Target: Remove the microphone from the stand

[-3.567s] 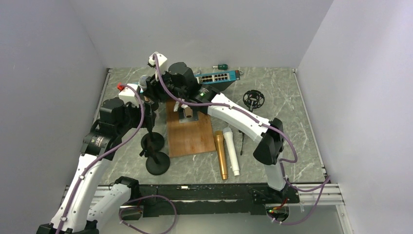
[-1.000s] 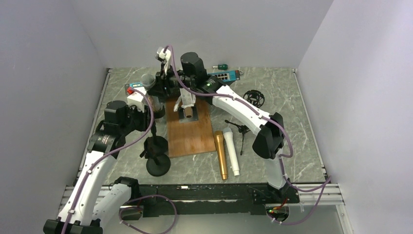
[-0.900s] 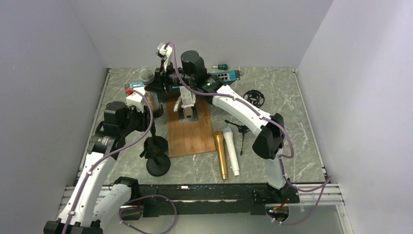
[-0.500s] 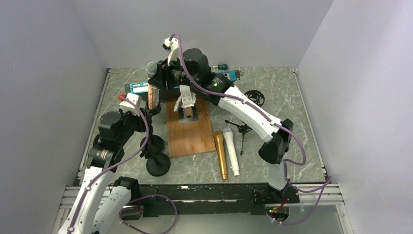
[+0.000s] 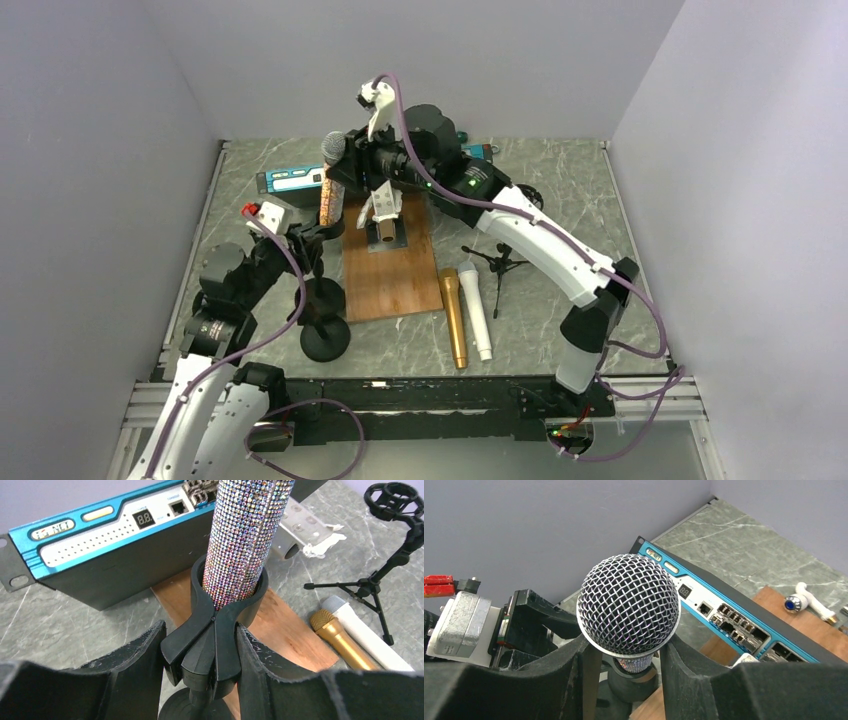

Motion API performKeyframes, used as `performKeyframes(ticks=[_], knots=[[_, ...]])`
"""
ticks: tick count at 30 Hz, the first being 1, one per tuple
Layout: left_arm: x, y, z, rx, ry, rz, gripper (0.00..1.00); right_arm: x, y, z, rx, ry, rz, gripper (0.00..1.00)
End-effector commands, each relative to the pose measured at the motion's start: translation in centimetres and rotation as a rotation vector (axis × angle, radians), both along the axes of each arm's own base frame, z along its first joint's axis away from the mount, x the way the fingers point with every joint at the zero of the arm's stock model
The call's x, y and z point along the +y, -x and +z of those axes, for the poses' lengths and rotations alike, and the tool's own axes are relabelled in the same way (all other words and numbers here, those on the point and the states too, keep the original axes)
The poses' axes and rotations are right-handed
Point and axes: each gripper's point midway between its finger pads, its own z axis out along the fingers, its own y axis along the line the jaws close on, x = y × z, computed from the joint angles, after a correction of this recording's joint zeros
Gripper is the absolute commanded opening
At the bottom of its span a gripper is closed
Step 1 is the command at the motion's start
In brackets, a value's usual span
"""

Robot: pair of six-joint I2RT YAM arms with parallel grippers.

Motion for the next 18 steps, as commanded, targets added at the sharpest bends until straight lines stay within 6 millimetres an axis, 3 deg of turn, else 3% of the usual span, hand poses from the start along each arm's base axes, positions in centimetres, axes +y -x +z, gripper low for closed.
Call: performKeyframes(ticks=[1,9,12,18], knots=[[1.8,1.1,-6.6,0.225,-0.072,0.061,0.0,-2.9,-2.1,14.3,-0.308,-0.347,-0.069,0.0],[2.1,0.9,-8.1,0.27,-0.094,0.078,0.0,4.2,-0.9,13.7,-0.432,-0.237,-0.017,0.0],[2.0,0.9,-8.3,0.276,-0.092,0.076,0.0,3.8,-0.4,15.6,-0.479,-0.259,-0.031,0.0],[2.3,0.9,-8.6,0.282,-0.105,0.086,0.0,0.7,1.6,20.1,-0.571,-0.348,-0.063,0.0]])
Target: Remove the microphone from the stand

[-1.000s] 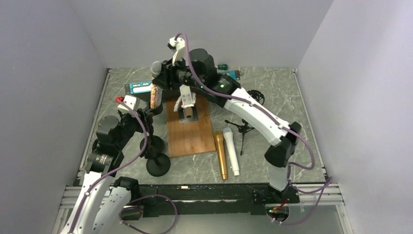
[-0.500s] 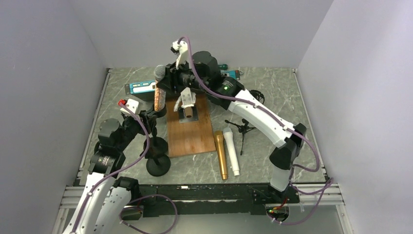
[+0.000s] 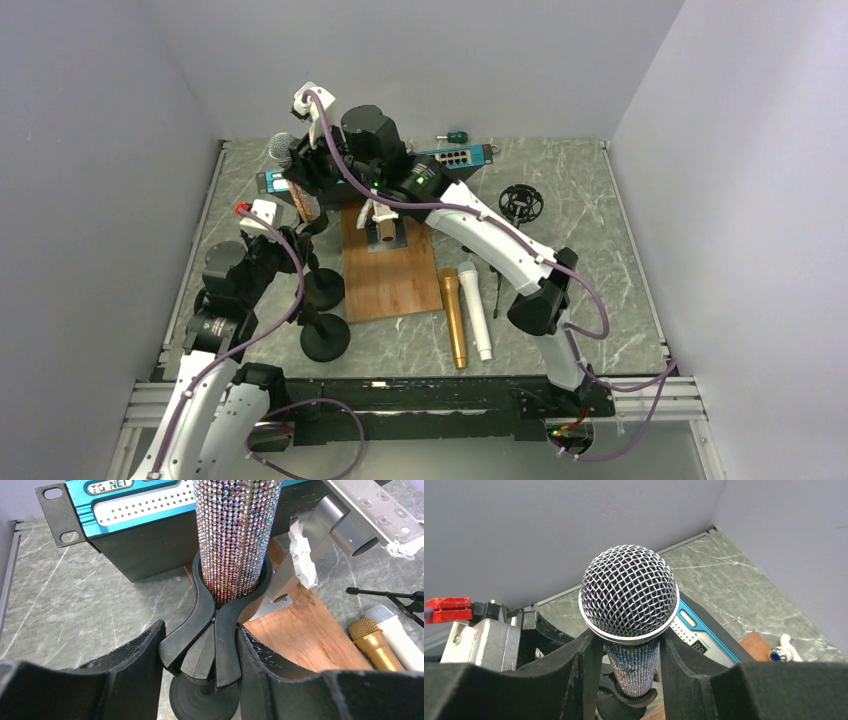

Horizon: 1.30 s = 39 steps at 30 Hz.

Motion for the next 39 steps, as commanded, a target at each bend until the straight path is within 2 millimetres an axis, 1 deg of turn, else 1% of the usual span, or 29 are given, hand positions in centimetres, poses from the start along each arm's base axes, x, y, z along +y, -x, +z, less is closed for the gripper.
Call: performKeyframes(ticks=[1,4,7,8,13,15,19,20,23,24,26,27,28,29,30,31,33,35,36,37,38,39], knots=[[-0.8,2.0,-6.0,0.21,-0.068,-0.082,0.0,-7.9,2.8,21.1,-0.385,-0.466,-0.085,0.0],[-0.8,1.9,-6.1,0.218,-0.071,-0.084,0.0,-9.0,4.1,23.0,-0.425,-0.489,-0.091,0.0],[-1.1,1.9,-6.1,0.217,-0.067,-0.096,0.0,-9.6,4.8,24.2,-0.433,-0.515,-0.088,0.0],[-1.2,1.9,-6.1,0.215,-0.064,-0.105,0.0,-9.8,5.0,24.4,-0.438,-0.523,-0.083,0.0],[-2.0,2.1,-5.7,0.195,-0.049,-0.147,0.0,-8.3,5.5,22.9,-0.449,-0.508,-0.019,0.0],[-1.9,2.2,-5.7,0.196,-0.05,-0.146,0.0,-7.9,5.9,22.8,-0.456,-0.513,0.01,0.0],[-1.7,2.1,-5.9,0.207,-0.054,-0.135,0.0,-8.1,7.3,24.1,-0.494,-0.572,0.031,0.0],[-1.7,2.1,-6.1,0.216,-0.057,-0.13,0.0,-8.3,7.4,24.6,-0.499,-0.582,0.031,0.0],[-1.5,2.0,-6.3,0.231,-0.062,-0.119,0.0,-8.5,7.5,25.1,-0.502,-0.597,0.026,0.0],[-1.5,2.0,-6.3,0.232,-0.062,-0.119,0.0,-8.6,7.6,25.1,-0.499,-0.599,0.029,0.0],[-1.3,1.9,-5.9,0.227,-0.064,-0.111,0.0,-8.5,7.7,24.4,-0.488,-0.589,0.04,0.0],[-1.0,1.8,-5.6,0.23,-0.06,-0.086,0.0,-8.4,7.6,23.7,-0.48,-0.578,0.043,0.0],[-0.7,1.8,-5.5,0.236,-0.06,-0.067,0.0,-7.8,7.3,22.2,-0.463,-0.557,0.046,0.0],[-0.6,1.7,-5.4,0.245,-0.06,-0.056,0.01,-8.1,7.5,22.2,-0.462,-0.565,0.043,0.0],[-0.5,1.7,-5.5,0.256,-0.06,-0.05,0.05,-7.7,7.2,20.6,-0.444,-0.543,0.045,0.0],[-0.4,1.7,-5.5,0.265,-0.06,-0.041,0.1,-7.5,7.1,19.9,-0.434,-0.536,0.043,0.0],[-0.2,1.7,-5.5,0.272,-0.055,-0.025,0.28,-7.4,7.0,18.7,-0.416,-0.522,0.042,0.0],[-0.1,1.8,-5.2,0.259,-0.049,-0.015,0.44,-7.3,7.1,17.9,-0.399,-0.514,0.044,0.0],[0.0,1.8,-4.9,0.245,-0.044,-0.012,0.5,-7.3,7.1,17.6,-0.394,-0.512,0.045,0.0],[-0.1,1.9,-4.3,0.213,-0.034,-0.016,0.58,-7.3,7.1,17.4,-0.387,-0.512,0.045,0.0],[-0.2,1.9,-3.9,0.188,-0.026,-0.022,0.64,-7.3,7.0,17.2,-0.383,-0.51,0.043,0.0],[-0.5,2.0,-3.5,0.164,-0.016,-0.037,0.66,-7.3,7.1,17.0,-0.381,-0.506,0.044,0.0]])
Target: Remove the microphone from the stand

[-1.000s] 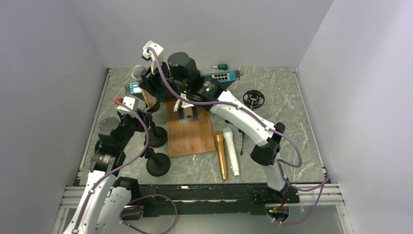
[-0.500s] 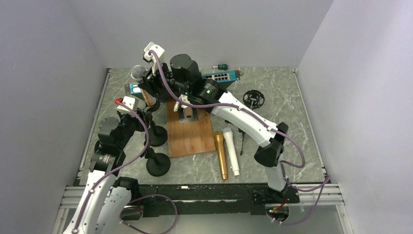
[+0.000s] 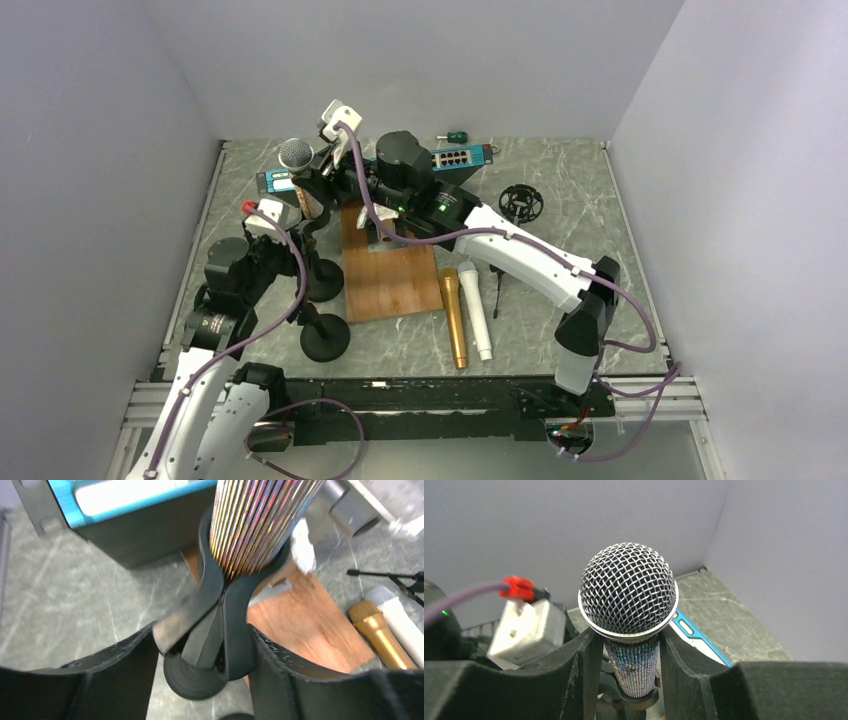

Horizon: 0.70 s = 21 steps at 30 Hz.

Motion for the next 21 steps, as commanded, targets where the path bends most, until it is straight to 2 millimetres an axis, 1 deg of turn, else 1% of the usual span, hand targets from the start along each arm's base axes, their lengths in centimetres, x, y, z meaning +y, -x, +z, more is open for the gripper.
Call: performKeyframes(ticks=[1,5,9,11,12,13,14,15,16,21], knots=[[-0.5,2.0,-3.7,0.123,0.028,-0.027,0.67,-4.9,3.9,15.5,-0.215,-0.404,0.026,0.0],[-1.4,1.9,-2.9,0.102,0.065,-0.068,0.68,-4.7,3.9,15.3,-0.211,-0.394,0.029,0.0],[-1.0,1.7,-2.6,0.1,0.062,-0.06,0.69,-4.4,4.1,15.2,-0.208,-0.381,0.039,0.0],[-1.2,2.0,-1.8,0.076,0.073,-0.072,0.7,-4.3,3.9,14.9,-0.203,-0.375,0.033,0.0],[-1.4,2.3,-1.3,0.056,0.084,-0.084,0.72,-4.3,3.9,14.8,-0.201,-0.373,0.032,0.0],[-1.5,2.5,-0.7,0.035,0.096,-0.091,0.8,-4.2,3.8,14.6,-0.197,-0.368,0.032,0.0],[-1.5,2.7,0.0,0.01,0.11,-0.092,0.9,-4.1,3.8,14.4,-0.195,-0.365,0.032,0.0],[-1.5,3.0,0.5,-0.009,0.12,-0.09,0.97,-4.0,3.7,14.2,-0.191,-0.361,0.032,0.0],[-1.4,3.3,1.2,-0.034,0.128,-0.085,0.99,-3.9,3.7,14.0,-0.188,-0.359,0.032,0.0],[-0.4,4.1,3.6,-0.119,0.143,-0.038,0.99,-3.7,3.5,13.7,-0.183,-0.351,0.029,0.0]])
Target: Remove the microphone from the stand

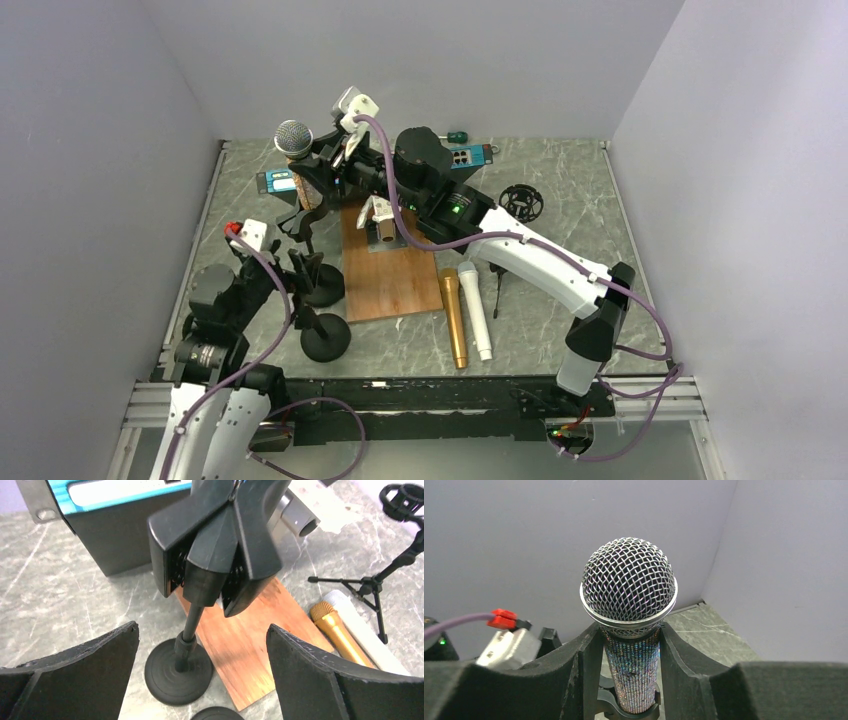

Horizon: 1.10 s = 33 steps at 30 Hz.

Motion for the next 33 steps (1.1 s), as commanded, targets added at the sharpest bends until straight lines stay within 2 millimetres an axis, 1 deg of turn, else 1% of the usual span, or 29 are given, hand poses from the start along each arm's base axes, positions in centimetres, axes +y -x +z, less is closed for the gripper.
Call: performKeyframes(ticks=[1,6,11,13,15,17,18,19,20,21,22,23,24,29,30,31,32,33], knots=[[0.5,0.4,4.0,-0.102,0.036,0.03,0.99,-2.3,1.7,8.0,-0.108,-0.204,0.01,0.0],[0.9,-0.2,5.8,-0.127,-0.002,0.047,0.99,-2.1,1.7,7.8,-0.104,-0.203,0.016,0.0],[0.8,-1.3,5.8,-0.102,-0.028,0.04,0.99,-1.8,1.7,7.7,-0.106,-0.199,0.025,0.0],[0.6,-1.5,6.1,-0.111,-0.03,0.032,0.99,-1.6,1.8,7.7,-0.106,-0.196,0.032,0.0],[0.5,-1.7,6.5,-0.12,-0.032,0.026,0.97,-1.5,1.7,7.7,-0.106,-0.194,0.034,0.0],[0.3,-1.8,6.8,-0.129,-0.034,0.017,0.87,-1.5,1.7,7.6,-0.105,-0.193,0.034,0.0],[0.2,-1.9,6.8,-0.131,-0.038,0.007,0.8,-1.4,1.7,7.6,-0.106,-0.193,0.035,0.0],[-0.1,-1.9,6.9,-0.134,-0.046,-0.014,0.69,-1.4,1.8,7.6,-0.106,-0.192,0.038,0.0],[-0.4,-1.9,6.9,-0.132,-0.057,-0.034,0.52,-1.2,1.9,7.5,-0.107,-0.189,0.047,0.0],[-0.3,-2.0,6.7,-0.117,-0.068,-0.033,0.2,-1.1,2.0,7.6,-0.108,-0.188,0.052,0.0],[0.3,-2.1,6.3,-0.09,-0.07,0.005,0.02,-1.2,2.2,8.2,-0.113,-0.194,0.051,0.0],[1.0,-2.3,5.8,-0.067,-0.08,0.043,0.0,-1.1,2.2,8.4,-0.118,-0.195,0.046,0.0],[1.1,-2.1,5.2,-0.053,-0.093,0.044,0.0,-1.2,2.2,8.9,-0.127,-0.202,0.041,0.0],[0.9,-1.4,2.7,-0.034,-0.078,0.033,0.0,-1.1,1.8,11.4,-0.16,-0.248,0.012,0.0],[1.0,-1.2,2.4,-0.029,-0.079,0.035,0.0,-0.7,1.5,11.4,-0.158,-0.241,0.008,0.0],[1.0,-1.1,2.1,-0.021,-0.081,0.033,0.0,-0.8,1.6,12.2,-0.163,-0.251,0.006,0.0],[1.0,-0.9,2.0,-0.015,-0.083,0.032,0.0,-0.7,1.5,12.5,-0.166,-0.251,0.005,0.0],[1.0,-0.7,2.3,-0.018,-0.079,0.033,0.0,-0.6,1.6,12.4,-0.164,-0.245,0.01,0.0]])
